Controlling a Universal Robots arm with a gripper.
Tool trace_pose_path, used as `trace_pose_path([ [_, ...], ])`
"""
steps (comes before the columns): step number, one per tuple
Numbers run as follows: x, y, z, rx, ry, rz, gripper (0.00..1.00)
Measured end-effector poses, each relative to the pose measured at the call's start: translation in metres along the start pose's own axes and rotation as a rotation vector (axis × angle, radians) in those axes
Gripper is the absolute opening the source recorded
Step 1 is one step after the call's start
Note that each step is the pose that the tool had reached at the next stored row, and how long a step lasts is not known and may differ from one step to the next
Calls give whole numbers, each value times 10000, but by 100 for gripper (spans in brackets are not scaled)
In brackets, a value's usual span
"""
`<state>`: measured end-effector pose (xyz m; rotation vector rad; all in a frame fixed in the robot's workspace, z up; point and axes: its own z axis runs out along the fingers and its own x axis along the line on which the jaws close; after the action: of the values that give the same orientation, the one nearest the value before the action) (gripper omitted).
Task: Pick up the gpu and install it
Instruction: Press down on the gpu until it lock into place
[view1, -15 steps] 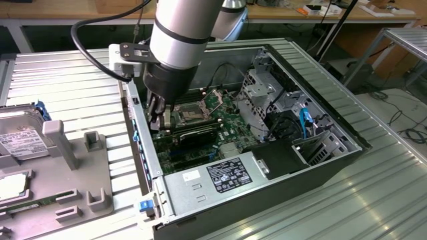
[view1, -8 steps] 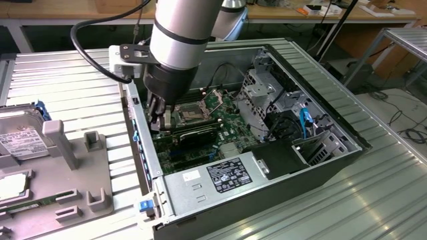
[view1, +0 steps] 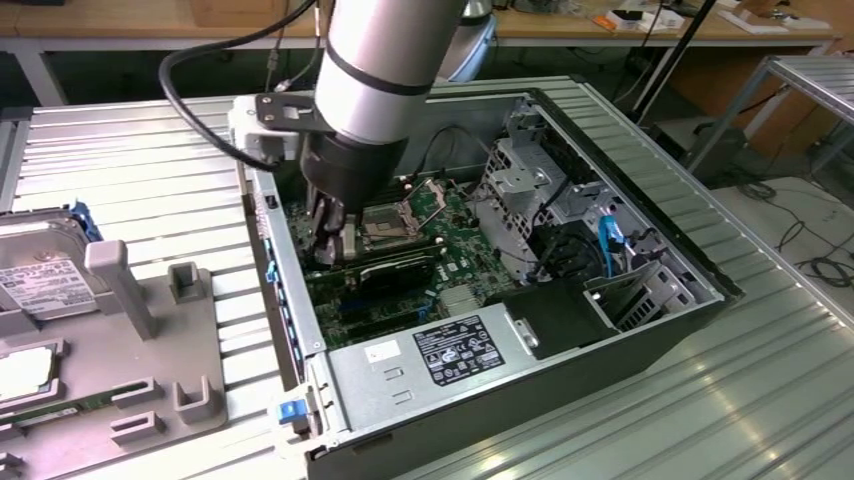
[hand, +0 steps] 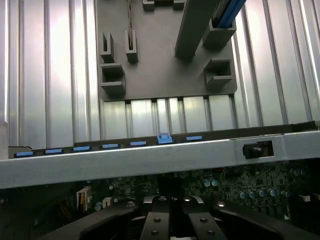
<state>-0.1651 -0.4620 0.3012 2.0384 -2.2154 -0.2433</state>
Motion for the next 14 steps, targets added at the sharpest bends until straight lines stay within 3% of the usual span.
trace_pose_path([
  [2, -13, -145, -33, -7, -15, -8, 11],
  [3, -15, -177, -34, 26, -15, -40, 11],
  [6, -16, -190, -30, 225, 0, -206, 11],
  [7, -16, -191, -27, 487, 26, -439, 11],
  [8, -16, -191, -25, 663, 46, -617, 11],
  [10, -16, -191, -23, 933, 66, -837, 11],
  [13, -16, -192, -21, 1534, 102, -1236, 11],
  [14, -17, -194, -16, 1682, 111, -1332, 11],
])
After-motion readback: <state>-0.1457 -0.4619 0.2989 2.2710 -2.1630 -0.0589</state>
